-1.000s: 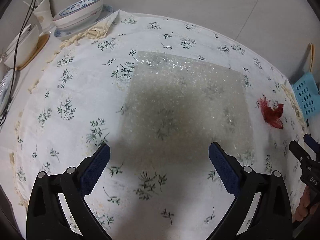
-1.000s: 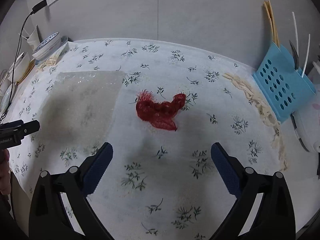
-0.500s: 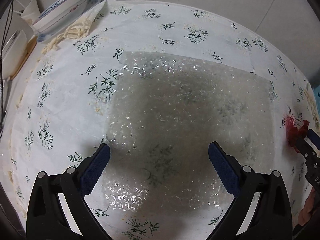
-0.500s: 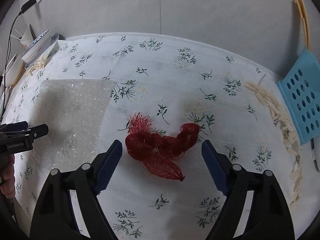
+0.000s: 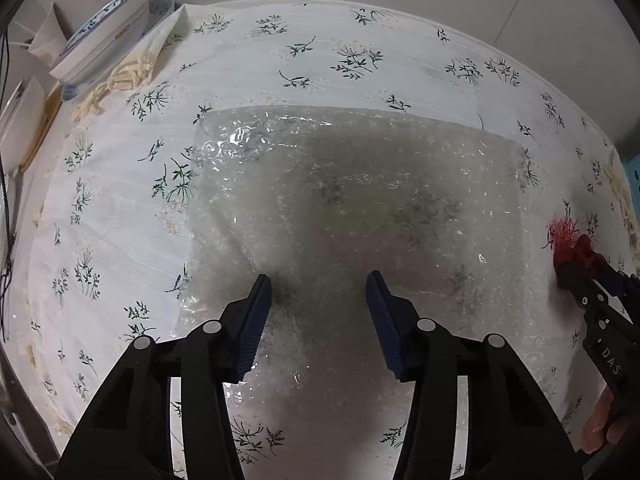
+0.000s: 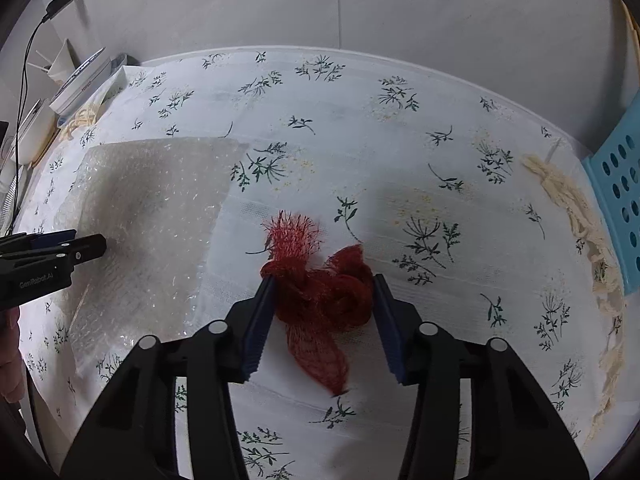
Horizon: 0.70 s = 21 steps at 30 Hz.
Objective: Collect trash
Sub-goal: 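Grasp the bubble wrap with the left tool while the right tool grasps the red net bag, then lift the bubble wrap and red net bag and carry both down toward the black bin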
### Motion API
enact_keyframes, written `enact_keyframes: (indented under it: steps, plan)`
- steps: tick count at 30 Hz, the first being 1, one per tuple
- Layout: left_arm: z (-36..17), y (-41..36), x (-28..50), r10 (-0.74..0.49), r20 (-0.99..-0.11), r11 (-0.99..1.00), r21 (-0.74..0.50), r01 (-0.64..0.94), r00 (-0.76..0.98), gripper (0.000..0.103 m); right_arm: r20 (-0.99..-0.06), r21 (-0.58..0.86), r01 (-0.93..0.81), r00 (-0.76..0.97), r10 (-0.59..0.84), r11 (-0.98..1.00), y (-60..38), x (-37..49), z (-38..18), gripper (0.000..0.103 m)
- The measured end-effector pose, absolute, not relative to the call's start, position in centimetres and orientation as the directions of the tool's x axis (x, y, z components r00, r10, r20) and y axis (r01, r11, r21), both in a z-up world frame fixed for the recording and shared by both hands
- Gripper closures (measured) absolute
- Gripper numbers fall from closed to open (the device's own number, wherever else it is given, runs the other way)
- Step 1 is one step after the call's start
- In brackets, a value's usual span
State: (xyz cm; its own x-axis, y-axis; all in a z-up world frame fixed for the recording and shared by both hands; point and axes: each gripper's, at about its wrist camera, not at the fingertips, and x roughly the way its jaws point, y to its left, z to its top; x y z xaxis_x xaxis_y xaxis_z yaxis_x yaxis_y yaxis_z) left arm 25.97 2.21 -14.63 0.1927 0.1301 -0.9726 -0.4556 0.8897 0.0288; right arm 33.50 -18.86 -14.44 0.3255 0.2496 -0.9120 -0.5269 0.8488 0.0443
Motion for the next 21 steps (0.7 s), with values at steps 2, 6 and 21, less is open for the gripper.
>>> enact_keyframes:
  steps: [2,6,21]
  plan:
    - [-14.5,1.9,26.1,0.126,-0.973,0.893,0.027,-0.450,0.191,0.067,-0.913,0.045,-0.533,0.322,0.252,0.845,-18.7,33.4,-14.4,0.063]
    - [-14.4,1.6,26.5,0.116,-0.975,0.898,0.021,-0.440,0.189,0.092,-0.913,0.068,-0.535,0.307,0.268,0.842,-18.6,33.4,-14.4,0.071]
    - [-11.9,1.7,23.5,0.088,-0.960,0.880,-0.050,-0.472,0.265,0.096,-0.896,0.085,-0.515,0.335,0.292,0.853,-20.1,32.1,-11.8,0.076]
